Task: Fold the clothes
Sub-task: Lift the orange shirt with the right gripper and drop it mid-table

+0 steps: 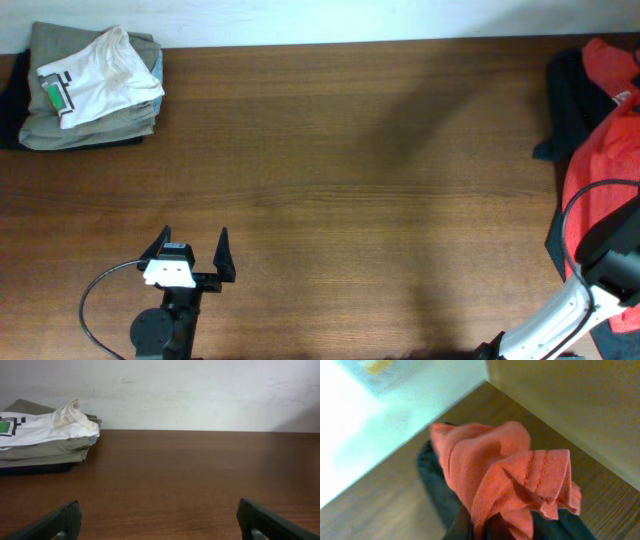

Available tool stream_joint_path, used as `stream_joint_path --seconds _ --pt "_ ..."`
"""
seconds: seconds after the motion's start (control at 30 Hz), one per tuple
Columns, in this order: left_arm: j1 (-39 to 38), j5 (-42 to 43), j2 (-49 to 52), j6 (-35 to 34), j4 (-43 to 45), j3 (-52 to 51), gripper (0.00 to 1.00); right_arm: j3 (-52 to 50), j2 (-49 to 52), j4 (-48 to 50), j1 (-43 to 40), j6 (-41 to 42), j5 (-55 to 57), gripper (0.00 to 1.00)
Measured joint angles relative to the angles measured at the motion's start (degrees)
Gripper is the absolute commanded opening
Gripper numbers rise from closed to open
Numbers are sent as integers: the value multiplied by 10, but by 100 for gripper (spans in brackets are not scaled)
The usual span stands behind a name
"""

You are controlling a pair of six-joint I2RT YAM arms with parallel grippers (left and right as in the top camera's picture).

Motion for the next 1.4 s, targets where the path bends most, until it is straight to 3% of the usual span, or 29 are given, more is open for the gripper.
stream_joint_path --seconds 0.4,0.63,0.77,0.87,0.97,1.03,1.07,1.1,1.23,1.4 --pt "0 0 0 0 0 0 99 2 -160 -74 178 16 -1 4" --pt "0 0 0 0 0 0 99 4 -151 -139 361 24 -61 4" --pt "0 0 0 0 0 0 99 0 -97 -139 501 56 -89 4" --pt "0 0 0 0 0 0 99 0 -32 -127 593 68 -107 14" --pt "0 0 0 0 0 0 99 -7 28 -110 670 78 -120 48" --pt "0 0 0 0 0 0 99 -12 47 -101 706 80 -122 81" --pt "0 0 0 0 0 0 99 -13 49 -100 724 76 -120 93" --pt "0 0 0 0 0 0 99 -12 49 -100 731 73 -118 99" --pt "0 0 0 0 0 0 99 12 32 -150 723 49 -65 99" --pt "0 0 0 0 0 0 99 56 -29 -240 639 39 44 98"
